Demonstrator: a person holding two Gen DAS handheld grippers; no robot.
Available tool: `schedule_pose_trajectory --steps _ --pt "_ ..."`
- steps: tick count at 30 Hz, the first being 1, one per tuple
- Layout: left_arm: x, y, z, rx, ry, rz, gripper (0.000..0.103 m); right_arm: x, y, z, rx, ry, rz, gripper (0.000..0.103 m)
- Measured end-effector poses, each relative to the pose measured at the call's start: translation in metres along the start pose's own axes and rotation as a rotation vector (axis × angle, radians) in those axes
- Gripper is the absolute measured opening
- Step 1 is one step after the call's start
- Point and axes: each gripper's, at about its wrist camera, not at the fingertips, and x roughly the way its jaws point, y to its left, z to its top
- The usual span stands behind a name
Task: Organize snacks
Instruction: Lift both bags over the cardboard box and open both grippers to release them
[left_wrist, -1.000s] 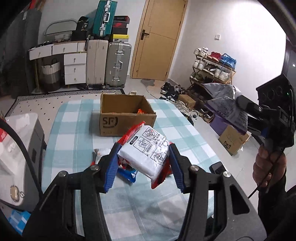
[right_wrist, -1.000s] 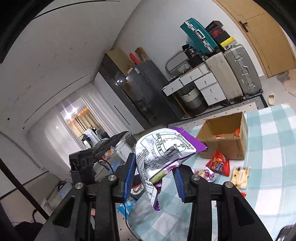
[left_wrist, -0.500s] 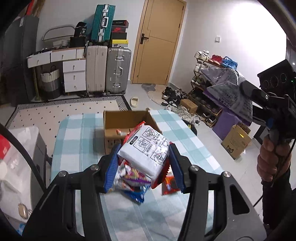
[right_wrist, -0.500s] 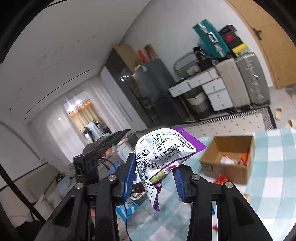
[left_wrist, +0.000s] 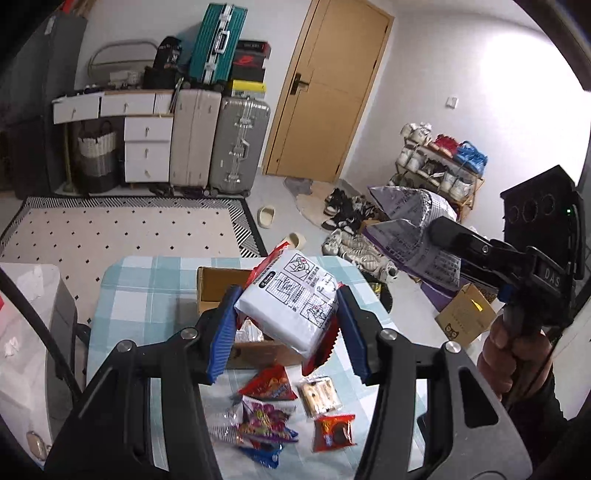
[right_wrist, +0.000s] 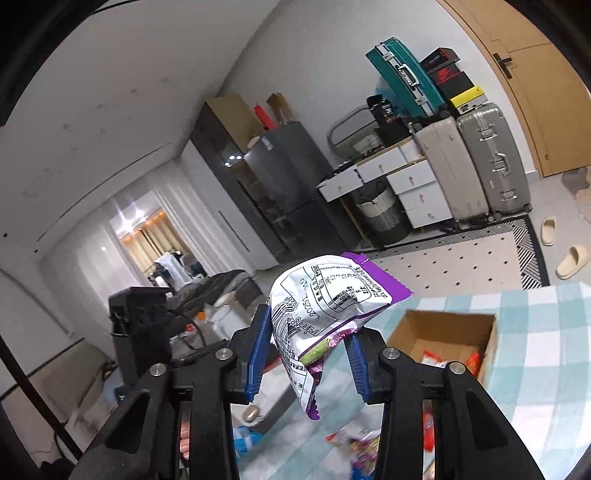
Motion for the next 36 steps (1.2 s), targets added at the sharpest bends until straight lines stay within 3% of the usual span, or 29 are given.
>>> schedule_pose_trajectory --steps 9,22,36 --pt "0.113 0.024 0.015 -0.034 0.111 0.025 0.049 0.071 -0.067 0.007 0.003 0.104 -0.119 0.039" --pt "0.265 0.072 -0.013 -0.021 0.250 0.095 0.049 0.150 -0.153 -0.030 0.019 0.259 -0.232 0.039" --pt "0.347 0.111 -0.046 -0.047 0.371 0.134 0.049 0.199 -0.193 -0.070 -0.016 0.389 -0.307 0.039"
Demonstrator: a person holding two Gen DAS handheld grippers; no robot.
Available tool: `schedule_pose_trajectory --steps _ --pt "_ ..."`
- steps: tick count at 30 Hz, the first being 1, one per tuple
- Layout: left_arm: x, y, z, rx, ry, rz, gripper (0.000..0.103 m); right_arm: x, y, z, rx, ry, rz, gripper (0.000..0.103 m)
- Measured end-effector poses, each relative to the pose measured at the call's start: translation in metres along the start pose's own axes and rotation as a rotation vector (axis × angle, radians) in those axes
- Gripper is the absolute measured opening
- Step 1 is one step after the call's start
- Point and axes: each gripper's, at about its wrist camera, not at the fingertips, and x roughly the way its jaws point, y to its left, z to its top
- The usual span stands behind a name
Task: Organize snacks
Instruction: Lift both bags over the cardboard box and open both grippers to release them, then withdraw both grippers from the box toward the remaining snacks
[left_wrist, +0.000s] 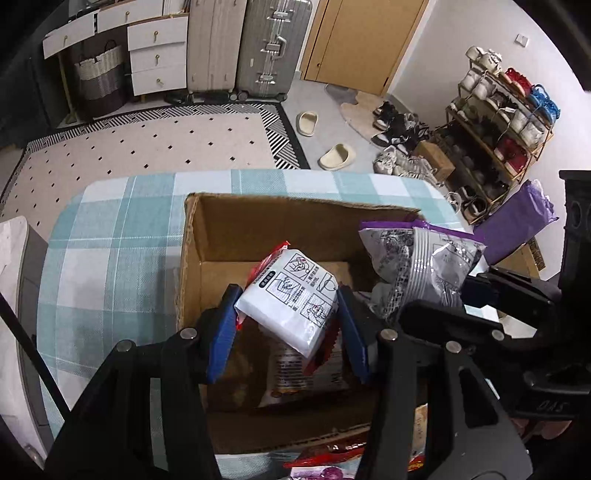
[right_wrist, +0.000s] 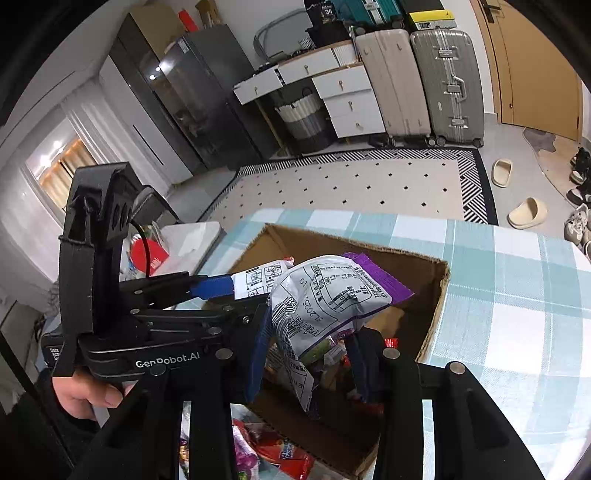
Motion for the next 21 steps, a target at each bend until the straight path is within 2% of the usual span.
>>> schedule_pose_trajectory --steps 6,11,15,18,21 --pt "0.018 0.000 -0.006 0.013 0.018 0.021 0.049 0.015 -0.002 -0.008 0.008 0.034 -0.012 0.039" --pt "0.025 -0.009 -0.014 0.034 0.036 0.082 0.052 0.018 -0.002 -0.018 0.021 0.022 -0.033 0.040" --pt "0.020 -0.014 -0.020 0.016 0.031 0.099 0.059 0.014 -0.001 -0.025 0.007 0.011 -0.051 0.041" --pt "0.009 -0.018 -0.027 0.008 0.014 0.102 0.068 0.003 -0.001 -0.026 0.013 -0.008 -0.073 0.049" --pt "-0.008 -0.025 -0.034 0.017 -0.013 0.135 0.071 -0.014 0.001 -0.027 0.014 -0.041 -0.070 0.050"
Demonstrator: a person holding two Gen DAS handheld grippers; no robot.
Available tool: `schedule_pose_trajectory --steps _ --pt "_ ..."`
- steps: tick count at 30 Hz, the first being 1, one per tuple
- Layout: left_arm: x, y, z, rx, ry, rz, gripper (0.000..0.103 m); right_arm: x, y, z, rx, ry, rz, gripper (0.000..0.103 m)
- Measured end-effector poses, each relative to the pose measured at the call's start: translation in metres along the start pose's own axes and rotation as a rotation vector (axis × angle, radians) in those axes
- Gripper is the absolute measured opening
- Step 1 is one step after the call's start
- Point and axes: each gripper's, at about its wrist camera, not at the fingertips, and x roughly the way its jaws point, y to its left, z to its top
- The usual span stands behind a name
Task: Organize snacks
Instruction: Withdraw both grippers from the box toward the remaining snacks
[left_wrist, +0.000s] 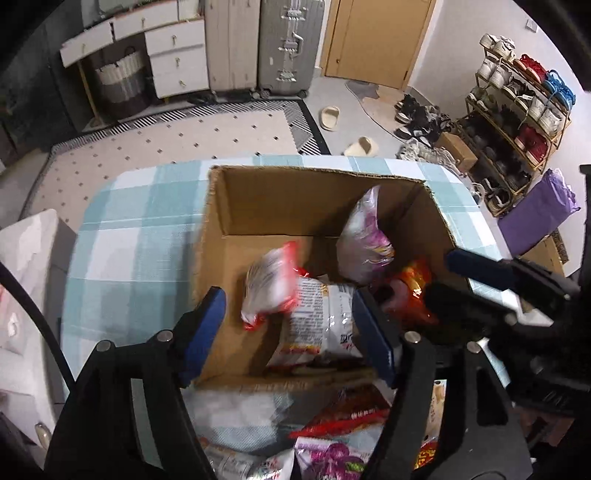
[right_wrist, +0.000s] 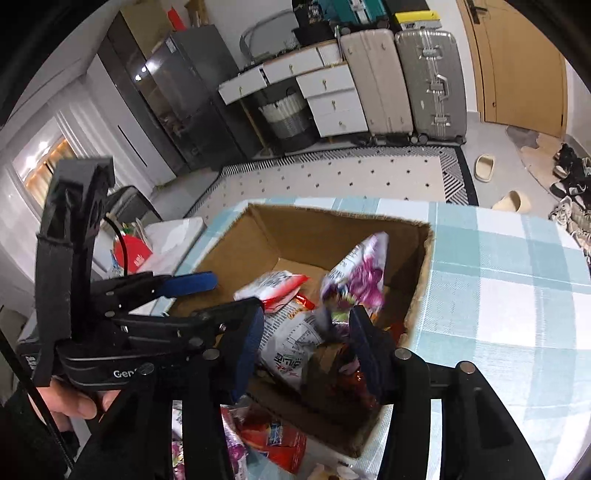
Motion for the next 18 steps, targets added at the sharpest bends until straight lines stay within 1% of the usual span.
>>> schedule_pose_trajectory --steps 3,5,10,12,13,14,16,18 --pt "-0.025 -0.005 -0.010 0.013 -0.056 0.010 0.079 -0.023 0.003 -0.001 0.004 -0.038 0.006 0.051" --pt "-0.044 -0.010 -0.020 0.022 -0.090 0.024 0.080 -0.040 0.008 -0.004 0.005 -0.061 0.013 0.052" --pt "-0.081 -0.020 -0.039 0.036 -0.140 0.021 0.080 -0.081 0.028 -0.017 -0.027 -0.111 0.020 0.054" --pt "-0.096 -0.022 -0.047 0.044 -0.169 0.031 0.081 -0.097 0.037 -0.025 -0.050 -0.136 0.017 0.057" --pt "-0.111 -0.017 -0.054 0.050 -0.180 0.035 0.082 -0.106 0.042 -0.029 -0.065 -0.154 0.014 0.063" --pt "-0.116 -0.017 -0.057 0.057 -0.187 0.040 0.082 -0.116 0.049 -0.034 -0.084 -0.173 0.011 0.070" --pt "-0.131 -0.021 -0.063 0.088 -0.187 0.061 0.082 -0.131 0.059 -0.043 -0.114 -0.203 0.002 0.072" --pt "-0.149 -0.025 -0.069 0.094 -0.217 0.075 0.082 -0.149 0.070 -0.052 -0.143 -0.232 -0.008 0.072"
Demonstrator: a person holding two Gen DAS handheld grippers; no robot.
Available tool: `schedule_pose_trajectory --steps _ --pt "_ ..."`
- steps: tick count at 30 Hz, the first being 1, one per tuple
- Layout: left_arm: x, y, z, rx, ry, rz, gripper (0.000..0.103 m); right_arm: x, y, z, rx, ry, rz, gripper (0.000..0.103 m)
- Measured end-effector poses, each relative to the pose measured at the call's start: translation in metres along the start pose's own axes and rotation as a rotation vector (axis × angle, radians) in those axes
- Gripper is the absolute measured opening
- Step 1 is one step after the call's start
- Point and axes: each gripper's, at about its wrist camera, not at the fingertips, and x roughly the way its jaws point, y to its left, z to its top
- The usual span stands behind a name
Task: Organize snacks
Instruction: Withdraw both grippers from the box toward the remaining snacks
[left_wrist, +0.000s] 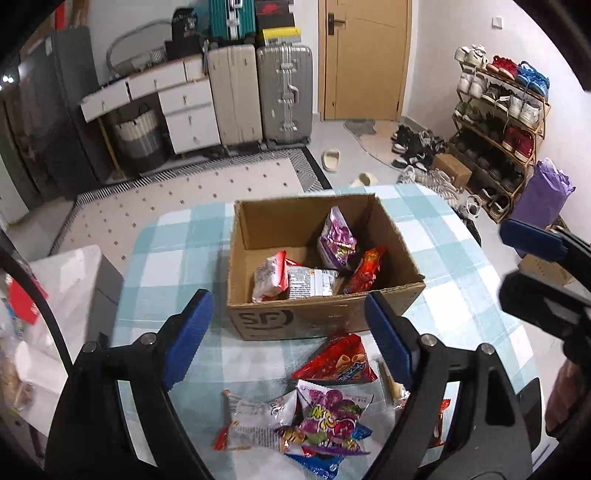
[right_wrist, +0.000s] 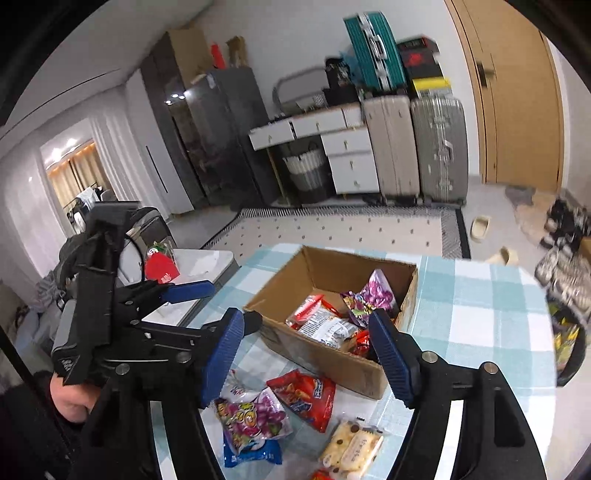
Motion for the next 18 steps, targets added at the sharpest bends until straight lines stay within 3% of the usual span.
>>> schedule_pose_trajectory --steps 4,9,12,18 --pt "-0.035 0.000 -0.003 -0.011 -0.048 -0.016 0.085 -0.038 0.019 -0.007 -0.012 -0.066 0.003 0.086" --pt "-0.082 -0.006 -0.024 0.021 -0.105 0.016 0.087 -0.085 0.041 -0.026 -0.033 -0.172 -0.032 0.092" --pt "-0.108 -0.008 -0.040 0.022 -0.150 0.026 0.101 -0.106 0.048 -0.044 -0.017 -0.232 -0.026 0.094" --pt "-0.155 -0.006 -0.086 -0.008 -0.251 0.040 0.103 -0.122 0.060 -0.084 -0.020 -0.275 -0.056 0.098"
